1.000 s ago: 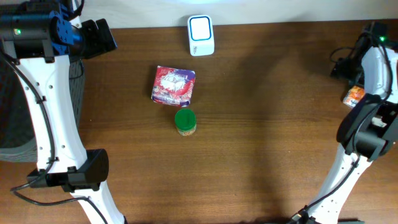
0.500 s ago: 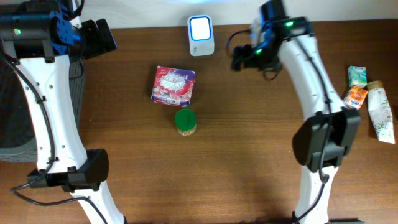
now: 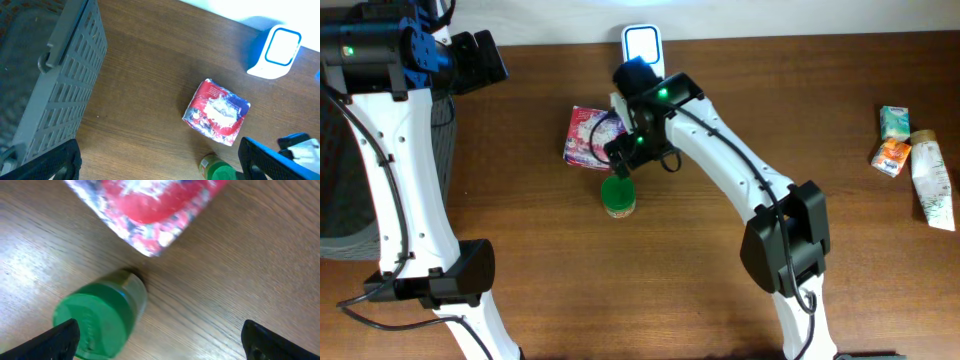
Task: Scan the item barcode
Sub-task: 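Grasp the green-lid jar from above with the right gripper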
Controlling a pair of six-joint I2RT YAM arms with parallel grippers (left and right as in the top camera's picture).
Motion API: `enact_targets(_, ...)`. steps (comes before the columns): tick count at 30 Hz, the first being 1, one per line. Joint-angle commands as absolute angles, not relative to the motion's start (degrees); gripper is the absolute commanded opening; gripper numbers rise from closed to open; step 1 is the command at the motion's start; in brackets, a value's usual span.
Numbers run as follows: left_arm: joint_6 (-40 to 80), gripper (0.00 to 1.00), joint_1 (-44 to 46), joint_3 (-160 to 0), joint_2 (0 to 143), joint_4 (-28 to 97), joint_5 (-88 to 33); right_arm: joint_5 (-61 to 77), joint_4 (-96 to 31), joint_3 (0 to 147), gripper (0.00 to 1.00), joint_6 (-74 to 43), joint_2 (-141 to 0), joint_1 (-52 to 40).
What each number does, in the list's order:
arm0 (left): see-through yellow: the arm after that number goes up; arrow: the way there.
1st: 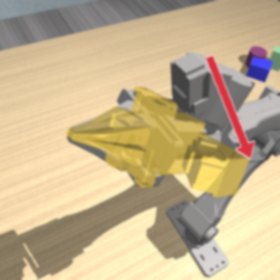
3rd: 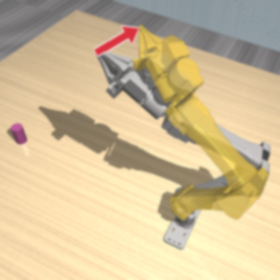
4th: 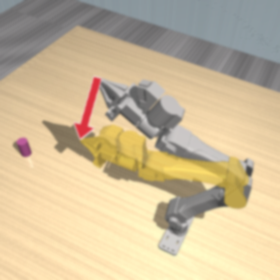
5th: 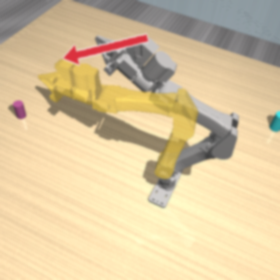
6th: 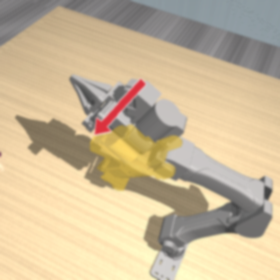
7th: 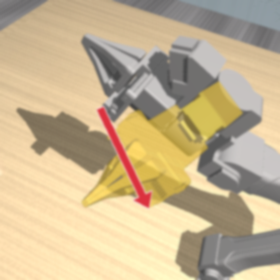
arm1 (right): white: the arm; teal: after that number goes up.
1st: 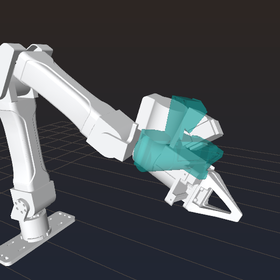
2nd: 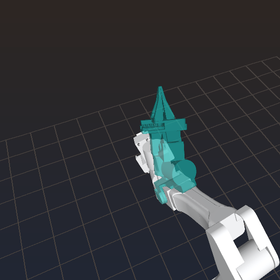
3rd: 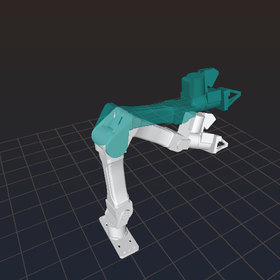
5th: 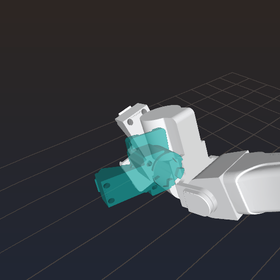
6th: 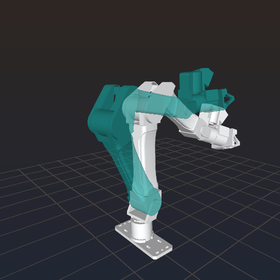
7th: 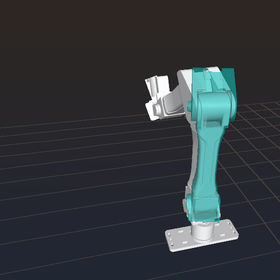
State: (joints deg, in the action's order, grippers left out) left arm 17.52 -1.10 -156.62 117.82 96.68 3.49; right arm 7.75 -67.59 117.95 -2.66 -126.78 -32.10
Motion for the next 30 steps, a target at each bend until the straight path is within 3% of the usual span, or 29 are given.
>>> enact_targets(1, 17.06, 0.99, -1.30, -157.16, 116.77, 96.71, 3.90, 13.65, -66.17, 118.45, 0.99, -2.17, -126.80, -34.83)
enact_targets(5, 17.06, 0.99, -1.30, -157.16, 116.75, 96.71, 3.90, 10.96, -65.93, 118.39, 0.99, -2.94, -126.80, -38.35)
enact_targets(11, 17.06, 0.99, -1.30, -157.16, 116.75, 96.71, 3.90, 3.81, -64.93, 115.07, 0.99, -13.82, -126.93, -39.90)
enact_targets(24, 17.06, 0.99, -1.30, -157.16, 116.75, 96.71, 3.92, 3.92, -59.86, 108.14, 0.99, -35.68, -127.02, -39.90)
enact_targets(30, 17.06, 0.99, -1.30, -157.16, 116.75, 96.71, 3.92, 3.79, -55.90, 103.39, 0.99, -38.85, -127.02, -39.90)
